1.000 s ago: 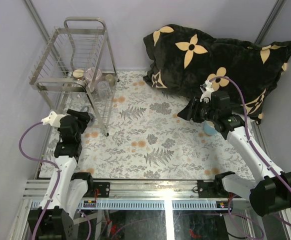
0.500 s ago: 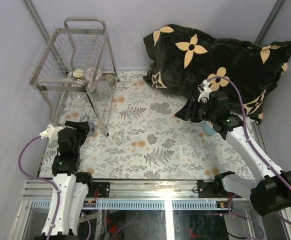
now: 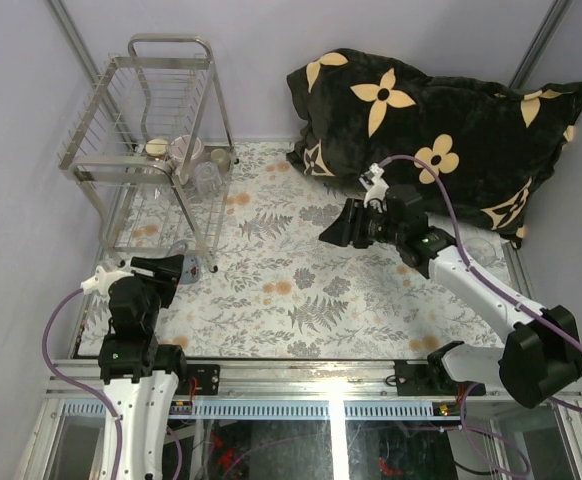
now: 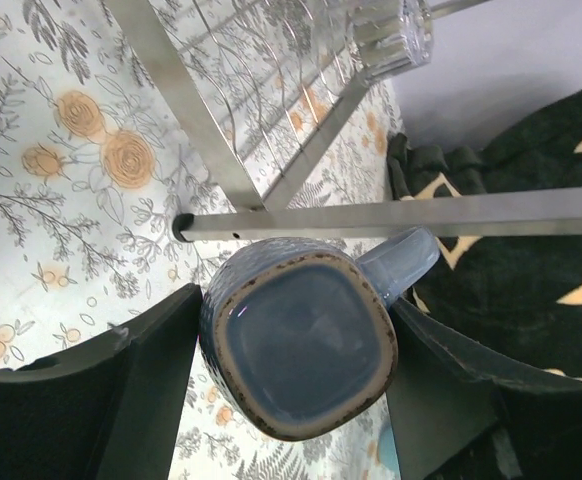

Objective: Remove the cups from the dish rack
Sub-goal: Place the cup at the center of the board.

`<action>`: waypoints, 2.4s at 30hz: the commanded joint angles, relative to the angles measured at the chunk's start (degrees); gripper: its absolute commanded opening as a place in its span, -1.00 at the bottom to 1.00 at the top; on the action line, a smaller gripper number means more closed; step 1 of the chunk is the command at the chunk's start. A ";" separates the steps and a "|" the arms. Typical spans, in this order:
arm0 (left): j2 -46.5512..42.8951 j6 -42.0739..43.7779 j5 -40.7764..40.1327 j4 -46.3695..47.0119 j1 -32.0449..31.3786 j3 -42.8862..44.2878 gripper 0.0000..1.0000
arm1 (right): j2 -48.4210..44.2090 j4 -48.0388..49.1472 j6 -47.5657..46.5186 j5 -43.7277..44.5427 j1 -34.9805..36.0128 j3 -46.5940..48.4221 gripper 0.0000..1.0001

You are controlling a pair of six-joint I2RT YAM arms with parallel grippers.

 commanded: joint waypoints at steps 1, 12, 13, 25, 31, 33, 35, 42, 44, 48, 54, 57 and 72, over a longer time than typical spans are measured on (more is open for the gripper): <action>-2.39 -2.36 5.06 -1.09 -0.25 3.23 -1.00 | 1.59 15.06 5.50 -6.79 3.79 -1.22 0.15; -5.23 -7.40 9.04 -5.00 -0.28 4.66 -1.00 | 10.58 49.28 21.37 -14.11 13.26 -4.81 0.15; -5.44 -7.88 9.34 -5.04 -0.22 4.78 -1.00 | 12.00 52.98 23.46 -14.56 13.86 -4.90 0.15; -6.42 -13.95 12.08 -5.38 -0.26 5.83 -1.00 | 29.47 79.66 43.33 -15.47 20.70 0.68 0.09; -5.03 -13.18 12.54 -5.50 -0.22 7.23 -1.00 | 36.87 90.48 53.69 -14.73 22.34 3.02 0.09; -4.41 -12.57 13.02 -5.55 -0.24 7.58 -1.00 | 38.65 90.84 54.68 -14.89 22.99 4.42 0.07; -4.02 -12.03 13.30 -5.56 -0.22 7.84 -1.00 | 39.72 90.10 54.67 -15.05 23.74 5.91 0.07; -3.82 -10.13 13.27 -5.73 -0.22 8.49 -1.00 | 43.47 89.44 57.40 -15.22 25.28 9.67 0.06; -3.89 -9.52 13.13 -5.66 -0.23 8.66 -1.00 | 44.45 88.85 57.99 -15.29 25.80 10.85 0.06; -3.62 -8.62 13.00 -5.82 -0.28 9.27 -1.00 | 46.12 88.86 58.86 -15.01 26.65 12.15 0.06; -3.61 -8.52 13.67 -5.57 -0.18 9.87 -1.00 | 47.28 86.44 57.84 -15.04 27.56 13.88 0.06; -3.42 -8.44 14.15 -5.54 -0.22 9.85 -1.00 | 47.79 84.96 57.21 -15.18 27.84 15.07 0.06; -3.11 -7.97 16.81 -4.62 -0.23 9.18 -1.00 | 50.90 81.23 56.87 -16.47 28.83 20.47 0.04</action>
